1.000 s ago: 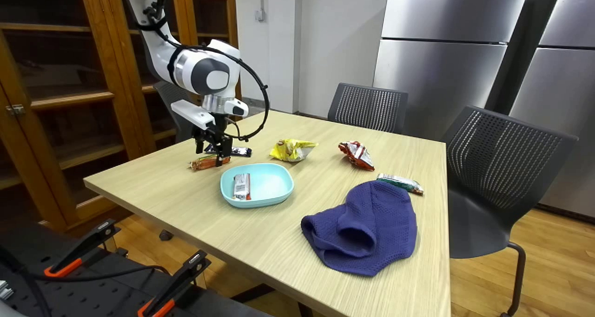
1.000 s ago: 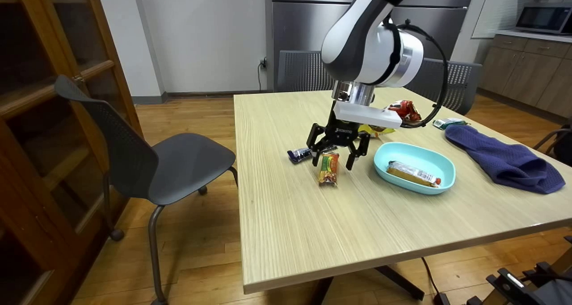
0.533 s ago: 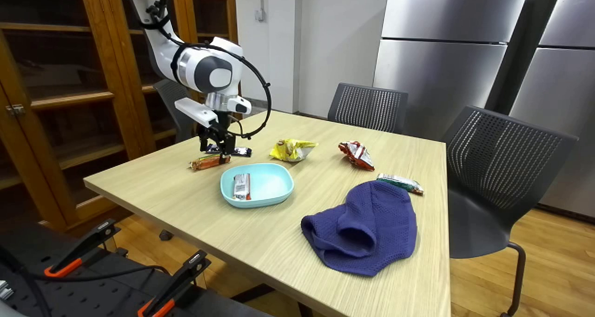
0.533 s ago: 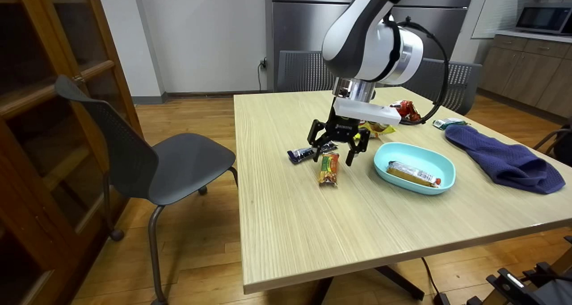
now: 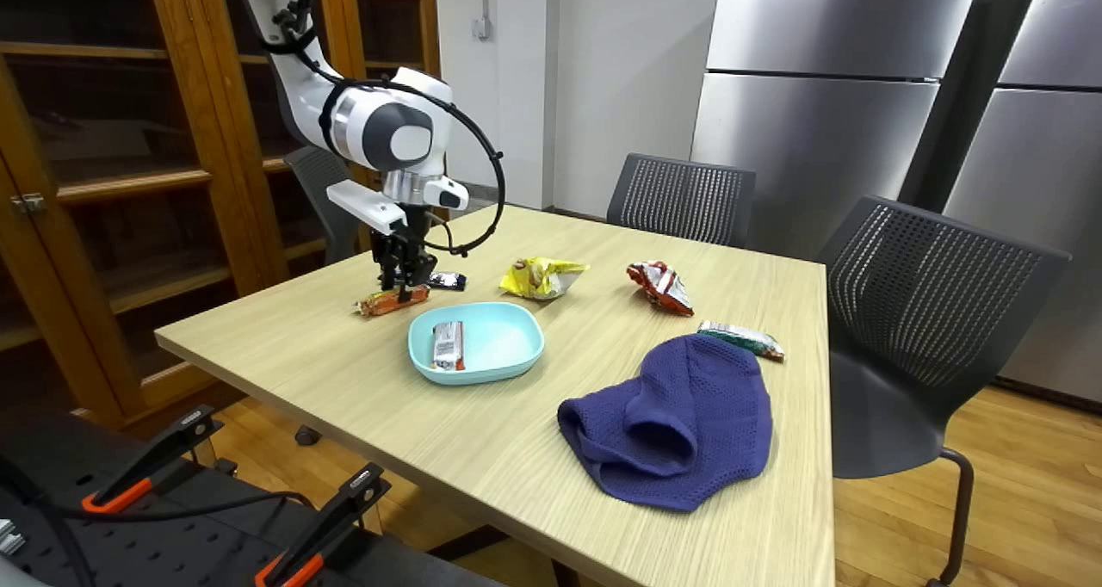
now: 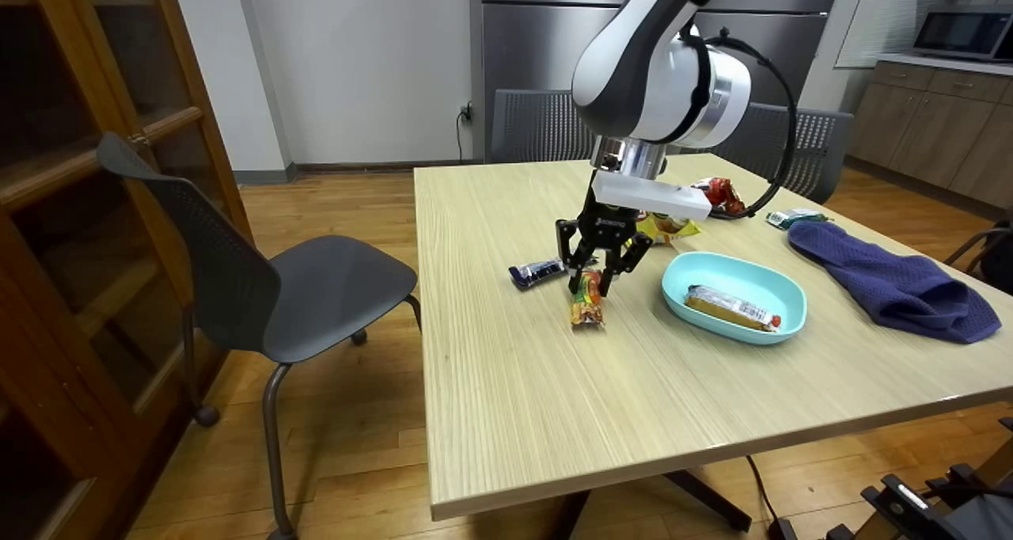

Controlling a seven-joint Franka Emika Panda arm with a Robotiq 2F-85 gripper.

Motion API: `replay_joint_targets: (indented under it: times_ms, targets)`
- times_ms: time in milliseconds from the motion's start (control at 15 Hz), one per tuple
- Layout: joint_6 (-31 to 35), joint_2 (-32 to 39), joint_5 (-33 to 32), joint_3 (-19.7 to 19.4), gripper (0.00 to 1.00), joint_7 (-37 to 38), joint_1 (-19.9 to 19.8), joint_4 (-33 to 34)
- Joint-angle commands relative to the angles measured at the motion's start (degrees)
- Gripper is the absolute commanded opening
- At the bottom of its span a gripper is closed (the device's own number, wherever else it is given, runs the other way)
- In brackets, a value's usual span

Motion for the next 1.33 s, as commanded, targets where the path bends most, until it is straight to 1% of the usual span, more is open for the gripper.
replay_joint_targets:
  times_ms: [0, 133, 333, 400, 467, 533, 600, 733, 1000, 1067, 1133, 1200, 1267]
  targets:
    - [-0.8, -0.4, -1.2, -0.3, 0.16, 1.8, 0.3, 0.6]
    - [-0.9, -0.6, -1.0, 0.0, 0.14, 1.2, 0.0, 0.4]
    - [-1.0, -3.2, -0.8, 0.8, 0.12, -0.6, -0.7, -1.9]
    - [-0.7, -4.6, -0.5, 1.2, 0.08, -1.3, -1.1, -3.1]
    - [-0.4, -5.6, -0.3, 1.5, 0.01, -2.1, -1.4, -3.9]
    - [-0.2, -6.5, -0.1, 1.7, 0.00, -2.6, -1.6, -4.8]
    - [0.1, -7.2, -0.1, 1.6, 0.04, -2.6, -1.6, -5.4]
    - [-0.2, -8.0, 0.5, 2.1, 0.00, -3.6, -2.2, -6.2]
    - [0.1, -10.0, 0.7, 2.5, 0.00, -4.6, -2.6, -8.4]
    - [-0.2, -10.2, 0.7, 2.6, 0.01, -4.8, -2.7, -8.7]
    - [-0.5, -10.2, 0.5, 2.6, 0.26, -4.9, -2.5, -8.7]
    - [-0.6, -10.3, 0.2, 2.7, 0.27, -5.2, -2.4, -8.9]
    - [-0.8, -10.4, 0.2, 2.8, 0.32, -5.5, -2.4, -9.0]
